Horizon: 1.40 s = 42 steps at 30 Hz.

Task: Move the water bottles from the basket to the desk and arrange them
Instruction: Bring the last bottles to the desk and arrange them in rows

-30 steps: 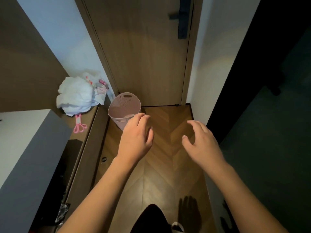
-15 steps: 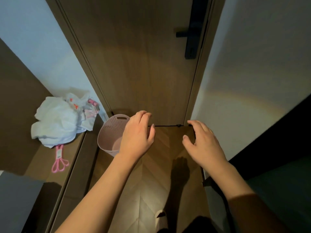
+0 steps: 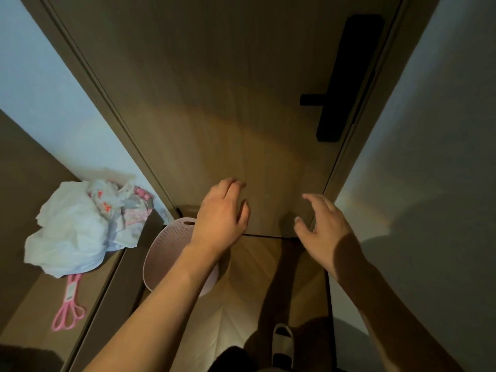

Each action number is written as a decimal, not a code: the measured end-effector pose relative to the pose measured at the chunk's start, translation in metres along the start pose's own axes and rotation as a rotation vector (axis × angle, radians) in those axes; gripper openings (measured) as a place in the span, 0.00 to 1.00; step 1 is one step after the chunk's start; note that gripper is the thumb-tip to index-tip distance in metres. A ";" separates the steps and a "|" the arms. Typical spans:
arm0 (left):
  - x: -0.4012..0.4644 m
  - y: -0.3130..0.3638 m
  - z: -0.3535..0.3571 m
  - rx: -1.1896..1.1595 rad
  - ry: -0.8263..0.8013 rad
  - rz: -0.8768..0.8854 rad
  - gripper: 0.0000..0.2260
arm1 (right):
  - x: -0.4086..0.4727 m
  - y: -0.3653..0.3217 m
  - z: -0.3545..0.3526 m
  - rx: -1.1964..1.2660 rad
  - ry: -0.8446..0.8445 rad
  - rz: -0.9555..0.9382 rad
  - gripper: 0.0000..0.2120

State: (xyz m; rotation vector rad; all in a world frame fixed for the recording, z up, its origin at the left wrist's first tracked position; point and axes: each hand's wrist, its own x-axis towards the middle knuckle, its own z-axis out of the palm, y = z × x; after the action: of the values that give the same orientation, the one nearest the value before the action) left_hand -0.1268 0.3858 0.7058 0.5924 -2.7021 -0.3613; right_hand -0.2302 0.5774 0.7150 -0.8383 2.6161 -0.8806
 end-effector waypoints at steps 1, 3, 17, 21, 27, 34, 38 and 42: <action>0.014 -0.004 0.002 -0.005 0.015 -0.022 0.18 | 0.018 -0.001 0.000 0.002 -0.014 -0.003 0.27; 0.036 -0.015 0.005 -0.022 0.029 -0.070 0.17 | 0.050 -0.006 0.005 -0.003 -0.033 -0.030 0.26; 0.107 -0.179 -0.003 -0.046 0.136 -0.391 0.16 | 0.232 -0.131 0.106 -0.131 -0.230 -0.298 0.27; 0.106 -0.226 -0.007 -0.046 0.186 -0.508 0.15 | 0.261 -0.173 0.140 -0.152 -0.278 -0.415 0.27; 0.080 -0.274 -0.008 -0.044 0.206 -0.708 0.15 | 0.291 -0.211 0.192 -0.183 -0.448 -0.551 0.27; 0.042 -0.304 -0.003 -0.037 0.146 -0.977 0.19 | 0.311 -0.243 0.262 -0.268 -0.678 -0.800 0.25; 0.017 -0.333 0.025 -0.014 0.035 -1.106 0.17 | 0.326 -0.245 0.321 -0.344 -0.823 -0.897 0.23; -0.013 -0.381 0.084 -0.065 -0.113 -1.217 0.17 | 0.332 -0.218 0.408 -0.477 -0.932 -0.887 0.26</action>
State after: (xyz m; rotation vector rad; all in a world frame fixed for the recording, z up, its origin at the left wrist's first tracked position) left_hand -0.0133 0.0700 0.5058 2.1750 -2.0598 -0.7562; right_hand -0.2350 0.0451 0.5117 -1.9913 1.5664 0.0938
